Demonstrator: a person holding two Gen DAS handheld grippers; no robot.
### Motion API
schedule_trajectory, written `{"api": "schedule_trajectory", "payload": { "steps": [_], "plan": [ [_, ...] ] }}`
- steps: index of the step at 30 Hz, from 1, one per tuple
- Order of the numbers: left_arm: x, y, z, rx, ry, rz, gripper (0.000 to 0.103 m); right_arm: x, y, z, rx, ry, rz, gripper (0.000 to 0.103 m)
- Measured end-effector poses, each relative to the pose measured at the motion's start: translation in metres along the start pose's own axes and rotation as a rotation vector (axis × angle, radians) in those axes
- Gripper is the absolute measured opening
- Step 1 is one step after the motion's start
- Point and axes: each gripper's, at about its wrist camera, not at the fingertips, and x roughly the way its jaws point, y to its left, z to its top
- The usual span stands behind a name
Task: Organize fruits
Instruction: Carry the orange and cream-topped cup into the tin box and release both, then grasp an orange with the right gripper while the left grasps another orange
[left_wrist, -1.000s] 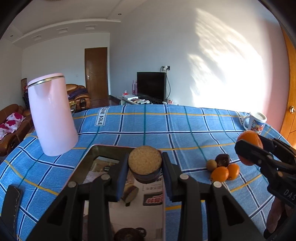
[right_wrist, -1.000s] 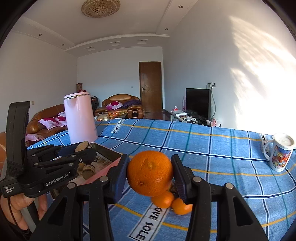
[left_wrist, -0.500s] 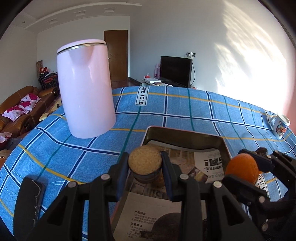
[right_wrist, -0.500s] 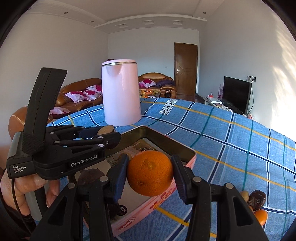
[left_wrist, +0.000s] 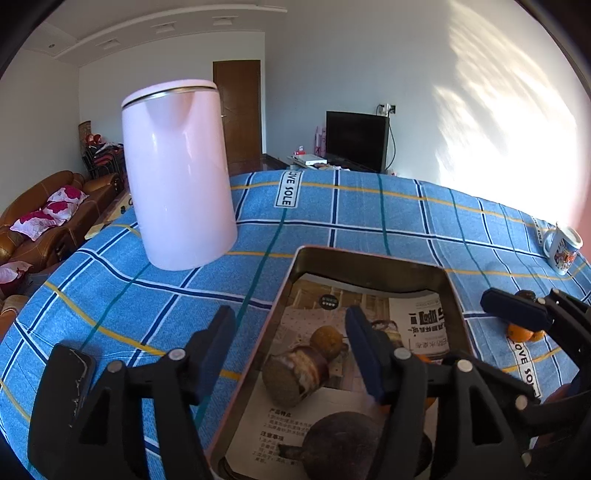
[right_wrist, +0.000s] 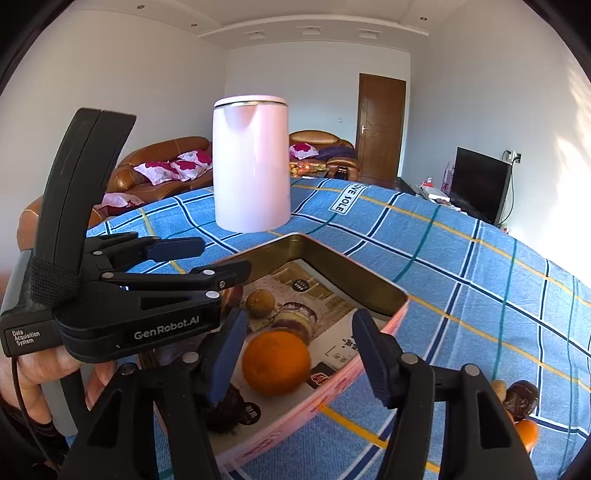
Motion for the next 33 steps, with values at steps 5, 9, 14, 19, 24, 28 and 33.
{"api": "schedule_trajectory", "payload": {
  "steps": [5,9,14,19,24,28,33],
  "plan": [
    [-0.017,-0.034,0.007,0.047,-0.043,-0.053,0.07,-0.039,-0.032,-0.004,0.004,-0.056,-0.116,0.061],
    [-0.018,-0.077,0.012,0.099,-0.042,-0.121,0.077,-0.064,-0.08,-0.017,0.035,-0.064,-0.26,0.061],
    [-0.009,-0.129,0.011,0.164,-0.021,-0.181,0.077,-0.079,-0.137,-0.04,0.124,-0.026,-0.349,0.061],
    [0.009,-0.162,0.01,0.187,0.036,-0.21,0.077,-0.079,-0.162,-0.055,0.212,0.017,-0.338,0.061],
    [0.019,-0.173,0.008,0.222,0.06,-0.172,0.077,-0.071,-0.169,-0.059,0.259,0.069,-0.243,0.057],
    [0.021,-0.172,0.006,0.236,0.067,-0.168,0.077,-0.062,-0.165,-0.065,0.25,0.128,-0.17,0.054],
    [0.024,-0.171,0.006,0.225,0.069,-0.159,0.077,-0.05,-0.163,-0.068,0.243,0.194,-0.136,0.054]
  ]
}}
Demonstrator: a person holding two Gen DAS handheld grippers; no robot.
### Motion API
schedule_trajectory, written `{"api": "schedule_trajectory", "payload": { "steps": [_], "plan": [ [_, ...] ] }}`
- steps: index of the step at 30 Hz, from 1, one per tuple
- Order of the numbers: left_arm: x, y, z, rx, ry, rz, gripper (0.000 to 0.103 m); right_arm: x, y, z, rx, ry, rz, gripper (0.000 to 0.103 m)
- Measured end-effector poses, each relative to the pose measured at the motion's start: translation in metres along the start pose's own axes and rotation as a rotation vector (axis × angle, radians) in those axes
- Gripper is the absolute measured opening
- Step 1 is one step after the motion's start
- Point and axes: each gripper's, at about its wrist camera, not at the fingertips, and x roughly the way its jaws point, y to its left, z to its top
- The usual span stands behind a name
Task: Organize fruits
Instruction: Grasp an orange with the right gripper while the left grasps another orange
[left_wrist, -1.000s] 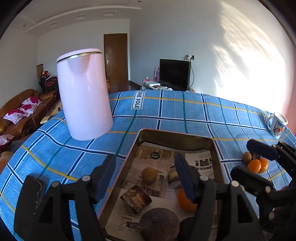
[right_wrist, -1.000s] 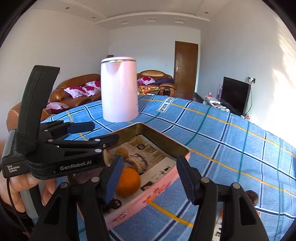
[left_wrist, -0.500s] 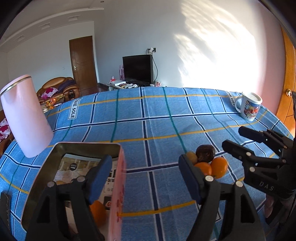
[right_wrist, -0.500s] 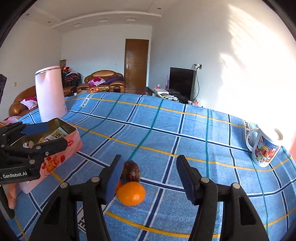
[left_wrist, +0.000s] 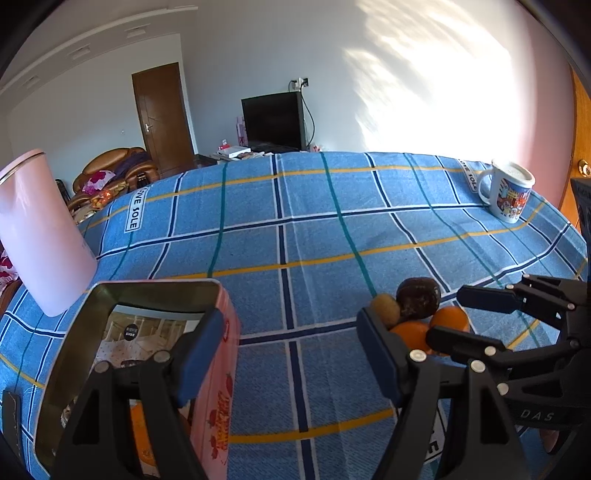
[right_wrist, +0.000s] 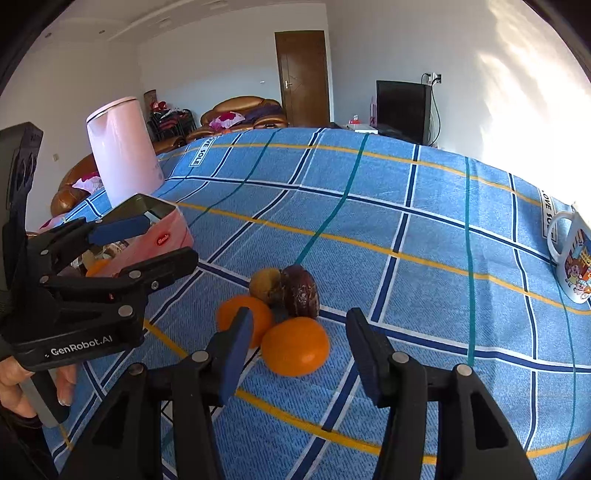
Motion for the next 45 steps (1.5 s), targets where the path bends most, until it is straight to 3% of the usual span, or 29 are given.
{"api": "schedule_trajectory", "payload": {
  "steps": [10,14,15,23,30,36,39,45],
  "plan": [
    [-0.002,-0.003,0.0,-0.01,-0.006,-0.029,0.077,0.0,-0.014,-0.007,0.065,0.031,0.105,0.049],
    [-0.001,-0.004,-0.002,-0.012,0.0,-0.044,0.077,-0.001,-0.013,-0.007,0.064,0.03,0.103,0.046],
    [-0.001,-0.004,-0.003,-0.01,0.001,-0.044,0.077,-0.002,-0.014,-0.007,0.069,0.027,0.093,0.039],
    [-0.001,-0.019,-0.006,0.028,0.012,-0.08,0.077,-0.006,-0.02,-0.007,0.098,0.011,0.047,0.039],
    [0.005,-0.039,-0.007,0.071,0.05,-0.167,0.076,-0.018,-0.04,-0.011,0.188,-0.046,-0.02,0.039],
    [0.015,-0.054,-0.007,0.102,0.109,-0.237,0.062,-0.024,-0.04,-0.011,0.19,-0.074,-0.052,0.039],
    [0.023,-0.056,-0.007,0.086,0.151,-0.284,0.041,-0.024,-0.037,-0.01,0.179,-0.077,-0.045,0.039],
    [0.015,-0.051,-0.008,0.058,0.11,-0.294,0.041,-0.033,-0.036,-0.013,0.171,-0.129,-0.015,0.039]
  ]
}}
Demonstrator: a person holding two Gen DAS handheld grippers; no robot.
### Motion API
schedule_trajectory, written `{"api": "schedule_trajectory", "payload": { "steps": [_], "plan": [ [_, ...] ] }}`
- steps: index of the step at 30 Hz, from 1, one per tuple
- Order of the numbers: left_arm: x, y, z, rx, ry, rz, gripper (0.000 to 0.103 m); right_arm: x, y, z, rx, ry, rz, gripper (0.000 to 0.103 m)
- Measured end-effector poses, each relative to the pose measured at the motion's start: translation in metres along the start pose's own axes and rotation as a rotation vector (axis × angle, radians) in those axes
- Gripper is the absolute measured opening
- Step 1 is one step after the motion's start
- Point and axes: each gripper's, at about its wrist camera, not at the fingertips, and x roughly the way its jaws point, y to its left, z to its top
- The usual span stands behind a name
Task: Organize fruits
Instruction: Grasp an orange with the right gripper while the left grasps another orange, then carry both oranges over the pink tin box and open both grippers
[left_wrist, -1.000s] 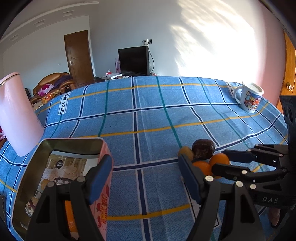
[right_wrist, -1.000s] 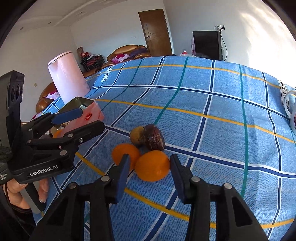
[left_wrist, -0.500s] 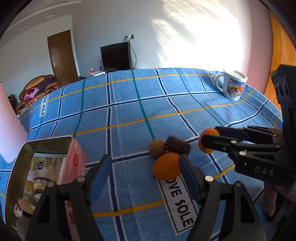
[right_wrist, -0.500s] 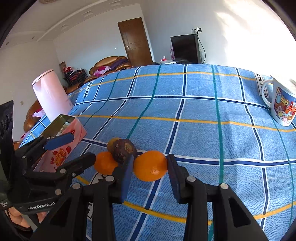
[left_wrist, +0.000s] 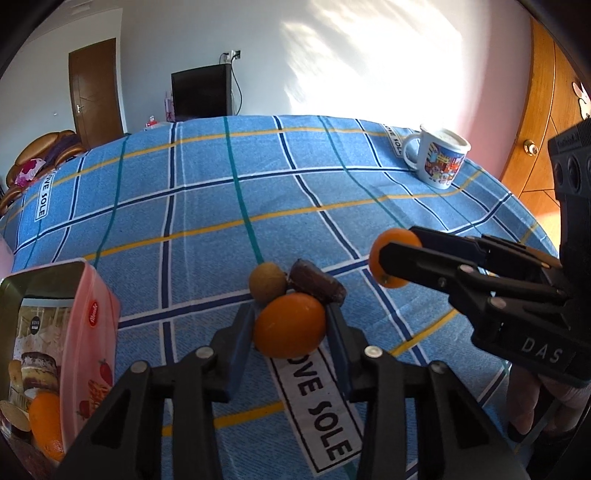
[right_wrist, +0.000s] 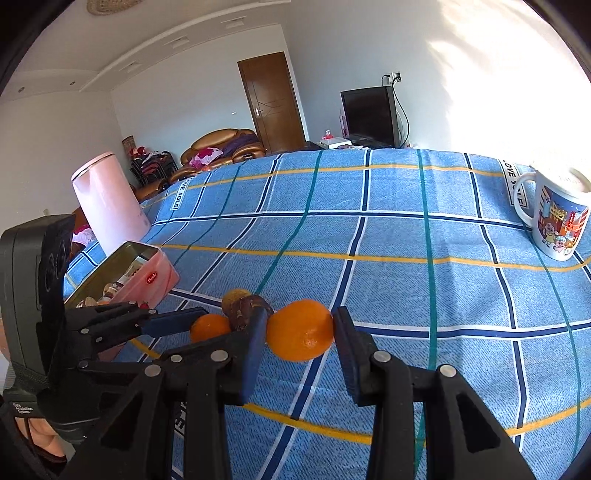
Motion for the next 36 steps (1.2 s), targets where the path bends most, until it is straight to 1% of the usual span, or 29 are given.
{"api": "schedule_trajectory", "payload": {
  "steps": [8,16,22,26,36],
  "plan": [
    [-0.013,0.003,0.0,-0.012,-0.071,0.035,0.041,-0.012,0.009,0.0,-0.037,-0.063,-0.004,0.039],
    [-0.026,0.005,-0.002,-0.018,-0.142,0.048,0.041,-0.02,0.011,-0.001,-0.05,-0.11,-0.002,0.039],
    [-0.031,0.005,-0.003,-0.019,-0.17,0.056,0.041,-0.027,0.013,-0.002,-0.063,-0.147,-0.004,0.039],
    [-0.037,0.004,-0.005,-0.016,-0.202,0.069,0.041,-0.031,0.015,-0.003,-0.072,-0.169,-0.006,0.039],
    [-0.047,0.003,-0.008,-0.007,-0.256,0.096,0.041,-0.044,0.024,-0.007,-0.123,-0.239,-0.015,0.039]
  ]
}}
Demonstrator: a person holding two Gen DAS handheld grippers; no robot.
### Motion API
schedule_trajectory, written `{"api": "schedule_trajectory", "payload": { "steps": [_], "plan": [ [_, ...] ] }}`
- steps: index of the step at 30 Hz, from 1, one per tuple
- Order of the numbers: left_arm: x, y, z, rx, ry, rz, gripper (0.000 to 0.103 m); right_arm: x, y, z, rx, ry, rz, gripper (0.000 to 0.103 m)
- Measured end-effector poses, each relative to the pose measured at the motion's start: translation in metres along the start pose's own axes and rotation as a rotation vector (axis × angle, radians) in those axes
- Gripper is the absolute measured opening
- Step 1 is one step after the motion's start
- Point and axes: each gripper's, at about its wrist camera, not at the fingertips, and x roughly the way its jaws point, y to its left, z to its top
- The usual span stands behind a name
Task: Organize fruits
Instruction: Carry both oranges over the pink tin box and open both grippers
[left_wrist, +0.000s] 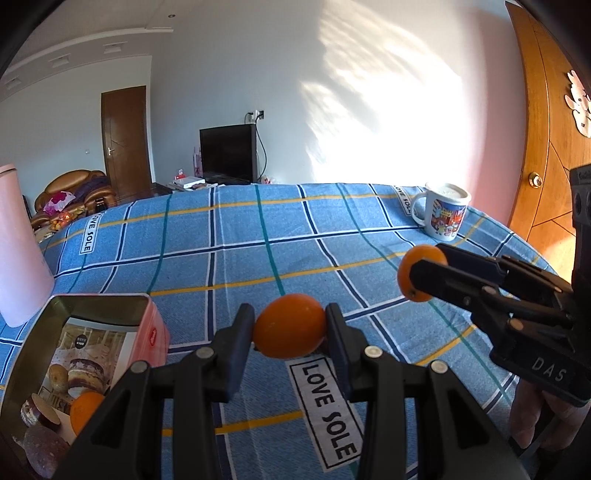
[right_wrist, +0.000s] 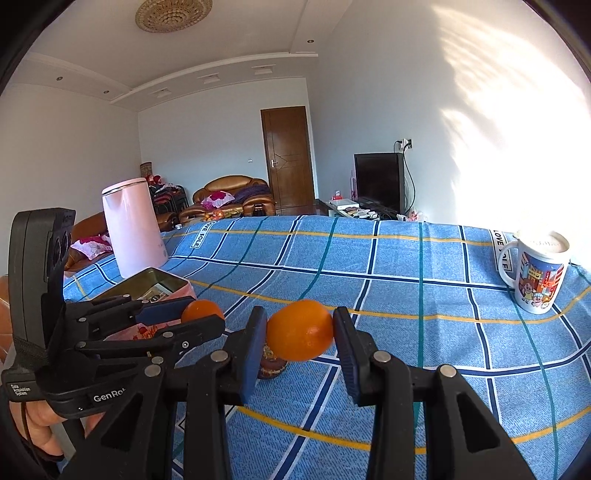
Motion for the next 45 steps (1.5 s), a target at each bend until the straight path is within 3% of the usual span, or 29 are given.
{"api": "schedule_trajectory", "payload": {
  "steps": [37,45],
  "plan": [
    [-0.041,-0.002,-0.008,0.005,-0.2,0.108,0.041,-0.025,0.023,-0.004,-0.114,-0.132,-0.011,0.039],
    [-0.044,0.003,-0.008,0.011,-0.197,0.151,0.041,-0.024,0.029,-0.005,-0.136,-0.13,-0.005,0.039]
  ]
}}
